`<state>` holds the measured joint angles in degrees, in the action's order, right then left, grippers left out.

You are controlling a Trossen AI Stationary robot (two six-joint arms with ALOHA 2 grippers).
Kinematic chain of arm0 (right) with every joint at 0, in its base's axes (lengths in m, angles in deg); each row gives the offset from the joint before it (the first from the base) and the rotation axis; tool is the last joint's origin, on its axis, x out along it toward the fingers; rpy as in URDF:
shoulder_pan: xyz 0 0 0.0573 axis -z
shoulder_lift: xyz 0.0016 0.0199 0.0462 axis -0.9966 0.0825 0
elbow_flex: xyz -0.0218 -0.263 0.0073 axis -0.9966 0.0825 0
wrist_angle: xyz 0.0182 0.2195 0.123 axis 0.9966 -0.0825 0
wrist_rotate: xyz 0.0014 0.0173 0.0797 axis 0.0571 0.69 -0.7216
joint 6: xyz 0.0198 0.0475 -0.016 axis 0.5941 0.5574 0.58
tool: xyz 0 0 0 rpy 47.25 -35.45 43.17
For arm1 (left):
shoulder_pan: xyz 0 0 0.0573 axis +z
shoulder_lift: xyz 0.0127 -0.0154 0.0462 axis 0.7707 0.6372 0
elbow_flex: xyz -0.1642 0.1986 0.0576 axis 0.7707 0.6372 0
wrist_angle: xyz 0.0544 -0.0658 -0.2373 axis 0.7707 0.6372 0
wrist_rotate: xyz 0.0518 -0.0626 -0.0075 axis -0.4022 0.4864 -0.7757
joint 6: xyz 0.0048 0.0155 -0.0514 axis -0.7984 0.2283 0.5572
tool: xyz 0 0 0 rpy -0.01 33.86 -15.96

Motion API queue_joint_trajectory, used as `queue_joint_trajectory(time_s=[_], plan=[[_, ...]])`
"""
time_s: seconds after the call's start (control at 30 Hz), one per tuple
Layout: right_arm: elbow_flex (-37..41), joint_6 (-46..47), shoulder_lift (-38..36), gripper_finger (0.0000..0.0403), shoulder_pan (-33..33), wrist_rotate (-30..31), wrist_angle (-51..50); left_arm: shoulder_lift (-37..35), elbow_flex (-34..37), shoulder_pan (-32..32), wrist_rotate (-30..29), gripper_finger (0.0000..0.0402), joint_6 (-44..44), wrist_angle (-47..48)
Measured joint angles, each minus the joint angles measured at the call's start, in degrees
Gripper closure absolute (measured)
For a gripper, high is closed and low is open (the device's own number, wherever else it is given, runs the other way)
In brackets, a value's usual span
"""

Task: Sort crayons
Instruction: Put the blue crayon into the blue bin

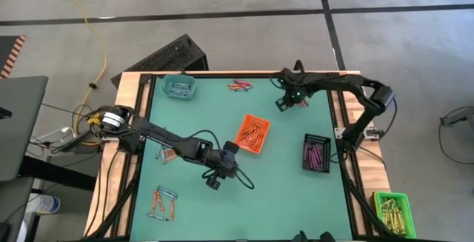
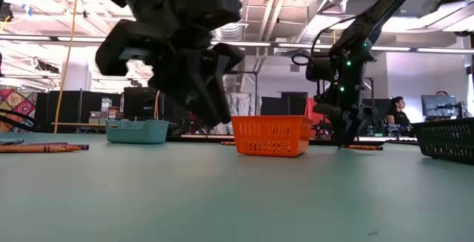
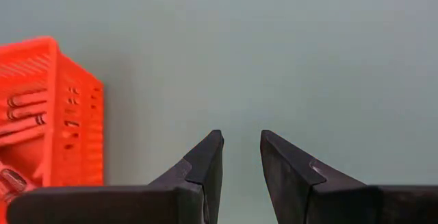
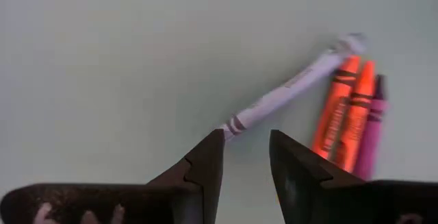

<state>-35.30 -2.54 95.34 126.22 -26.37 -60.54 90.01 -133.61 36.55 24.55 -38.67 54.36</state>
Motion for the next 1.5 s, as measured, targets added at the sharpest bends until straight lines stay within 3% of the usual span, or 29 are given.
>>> queue_joint_trajectory(time_s=[0.17,0.6,0.87,1.27,1.5], plan=[[0.04,-0.04,2.19,0.0266,0.36,-2.04,3.93,-2.97,4.13,-0.02,-0.08,0.0312,1.3,-1.98],[0.44,-0.53,-1.45,0.0266,-0.11,-3.42,3.11,-11.67,12.88,-0.02,-0.38,0.0312,2.53,-10.29],[0.36,-4.96,-3.32,0.0263,-2.65,-3.33,2.89,-12.38,13.71,-0.02,-0.43,0.0312,3.5,-10.68],[0.29,-10.59,-2.8,0.025,-2.12,-0.95,12.44,-12.35,13.71,-0.02,-0.43,0.0312,4.73,-14.03],[0.18,-10.73,2.24,0.026,0.22,-3.9,13.09,-12.33,13.71,-0.03,-0.01,0.0312,5.67,-14.06]])
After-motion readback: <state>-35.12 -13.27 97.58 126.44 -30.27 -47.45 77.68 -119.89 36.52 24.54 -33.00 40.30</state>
